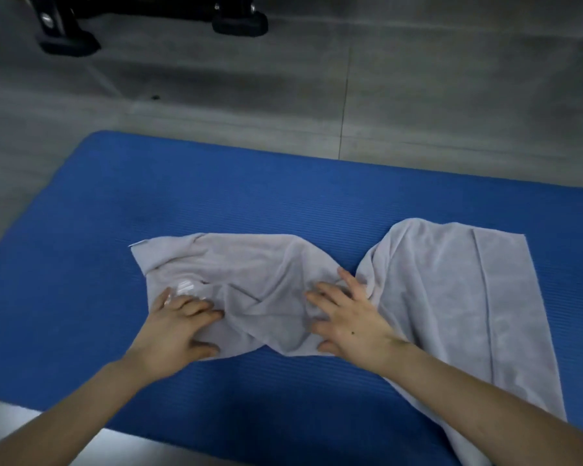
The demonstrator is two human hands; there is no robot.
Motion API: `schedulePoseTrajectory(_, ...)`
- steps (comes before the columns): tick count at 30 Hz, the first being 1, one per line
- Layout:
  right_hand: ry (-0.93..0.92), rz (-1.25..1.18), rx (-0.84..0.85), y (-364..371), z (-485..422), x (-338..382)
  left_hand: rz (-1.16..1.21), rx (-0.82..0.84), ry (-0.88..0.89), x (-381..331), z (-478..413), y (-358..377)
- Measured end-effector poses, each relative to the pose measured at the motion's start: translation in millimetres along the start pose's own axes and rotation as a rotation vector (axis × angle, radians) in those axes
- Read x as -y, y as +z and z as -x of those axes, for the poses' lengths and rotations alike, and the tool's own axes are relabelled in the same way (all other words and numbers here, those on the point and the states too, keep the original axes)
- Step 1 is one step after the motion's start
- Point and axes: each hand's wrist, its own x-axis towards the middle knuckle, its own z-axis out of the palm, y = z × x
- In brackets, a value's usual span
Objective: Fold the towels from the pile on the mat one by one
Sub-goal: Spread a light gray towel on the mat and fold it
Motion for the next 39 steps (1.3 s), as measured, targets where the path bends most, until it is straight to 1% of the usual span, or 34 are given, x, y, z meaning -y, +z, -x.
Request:
schedulePoseTrajectory(1, 0.017, 0.004, -0.038, 1.1, -1.6, 1.7, -0.018, -0.01, 0.014, 0.3, 4.0, 5.6)
schedulePoseTrajectory(2, 0.039, -0.025, -0.098, 2.3, -2.2, 2.2, -0.019, -0.062, 0.034, 2.3, 6.6, 13.6)
schedulePoseTrajectory(4, 0.116, -0.157, -0.223, 1.1, 0.3, 0.4, -0.013, -0.155, 0.049, 2.2, 12.5, 14.0)
schedulePoseTrajectory(6, 0.222, -0.334, -0.258, -12.3, 6.5, -8.8, 0.035, -0.204, 0.043, 1.5, 18.4, 2.5)
schedulePoseTrajectory(7, 0.258, -0.432, -0.257, -24.3, 9.6, -14.6, 0.113, -0.2, 0.011, 0.3, 21.2, -9.3)
schedulePoseTrajectory(8, 0.295, -0.549, -0.247, -40.6, 12.0, -21.2, 0.239, -0.184, -0.046, 1.4, 22.0, -25.1)
schedulePoseTrajectory(9, 0.351, -0.695, -0.212, -59.7, 13.6, -29.1, 0.418, -0.135, -0.13, 2.9, 22.4, -45.5)
schedulePoseTrajectory(10, 0.406, -0.849, -0.154, -80.1, 13.5, -36.1, 0.628, -0.04, -0.216, 6.0, 22.0, -66.6)
schedulePoseTrajectory(11, 0.443, -0.996, -0.118, -97.1, 12.1, -44.2, 0.835, 0.032, -0.255, 9.4, 20.1, -88.2)
schedulePoseTrajectory(12, 0.462, -1.094, -0.102, -110.0, 7.5, -54.0, 0.98, 0.049, -0.26, 15.4, 15.7, -107.5)
schedulePoseTrajectory(13, 0.488, -1.124, -0.092, -120.4, -1.8, -65.1, 1.089, 0.074, -0.272, 25.1, 8.1, -124.2)
schedulePoseTrajectory(14, 0.528, -1.13, -0.087, -128.3, -15.2, -75.8, 1.141, 0.117, -0.284, 35.3, -3.2, -139.0)
schedulePoseTrajectory(16, 0.62, -1.096, -0.12, -134.0, -49.5, -94.8, 1.134, 0.15, -0.352, 52.6, -31.1, -154.8)
schedulePoseTrajectory(17, 0.673, -1.035, -0.152, -129.5, -68.0, -103.7, 1.106, 0.111, -0.426, 63.6, -47.4, -151.5)
schedulePoseTrajectory(18, 0.728, -0.915, -0.167, -120.3, -84.2, -112.3, 1.042, 0.049, -0.517, 75.7, -63.0, -145.6)
schedulePoseTrajectory(19, 0.77, -0.757, -0.153, -111.6, -97.4, -116.6, 0.923, -0.015, -0.599, 87.9, -77.5, -136.4)
schedulePoseTrajectory(21, 0.762, -0.495, -0.106, -98.0, -112.0, -112.3, 0.624, -0.092, -0.705, 102.2, -91.9, -117.1)
schedulePoseTrajectory(22, 0.722, -0.422, -0.094, -91.4, -115.4, -107.1, 0.528, -0.114, -0.737, 103.2, -92.2, -110.3)
schedulePoseTrajectory(23, 0.673, -0.366, -0.083, -84.6, -117.0, -101.0, 0.493, -0.14, -0.745, 102.3, -90.1, -104.1)
schedulePoseTrajectory(24, 0.627, -0.31, -0.062, -76.9, -118.0, -94.8, 0.496, -0.16, -0.718, 99.0, -86.2, -98.2)
schedulePoseTrajectory(25, 0.591, -0.259, -0.029, -68.3, -118.2, -88.6, 0.494, -0.174, -0.652, 93.3, -80.9, -91.7)
schedulePoseTrajectory(26, 0.566, -0.222, 0.006, -59.2, -118.1, -83.0, 0.45, -0.16, -0.564, 87.8, -75.5, -85.1)
schedulePoseTrajectory(27, 0.553, -0.194, 0.04, -50.7, -118.8, -78.2, 0.356, -0.122, -0.474, 82.0, -70.4, -78.7)
schedulePoseTrajectory(28, 0.543, -0.173, 0.075, -42.8, -120.1, -74.4, 0.24, -0.057, -0.414, 78.5, -66.0, -72.3)
schedulePoseTrajectory(30, 0.513, -0.126, 0.14, -30.8, -124.5, -69.3, 0.03, 0.127, -0.357, 76.4, -58.9, -59.5)
schedulePoseTrajectory(31, 0.494, -0.1, 0.163, -26.6, -127.5, -68.1, -0.042, 0.19, -0.333, 77.9, -56.7, -53.0)
schedulePoseTrajectory(32, 0.48, -0.079, 0.175, -22.8, -130.5, -68.0, -0.086, 0.207, -0.308, 81.3, -55.0, -46.6)
schedulePoseTrajectory(33, 0.473, -0.061, 0.173, -19.8, -133.4, -68.6, -0.099, 0.189, -0.296, 85.0, -53.3, -43.1)
schedulePoseTrajectory(35, 0.475, -0.052, 0.127, -14.2, -136.9, -71.8, -0.031, 0.072, -0.324, 94.8, -52.4, -37.5)
schedulePoseTrajectory(37, 0.492, -0.073, 0.076, -10.8, -137.3, -74.5, 0.107, -0.059, -0.382, 103.4, -53.7, -36.3)
schedulePoseTrajectory(38, 0.503, -0.093, 0.06, -11.0, -137.3, -75.8, 0.205, -0.089, -0.415, 107.8, -53.4, -38.7)
schedulePoseTrajectory(39, 0.514, -0.129, 0.048, -14.1, -137.8, -76.7, 0.333, -0.08, -0.435, 111.5, -52.6, -42.9)
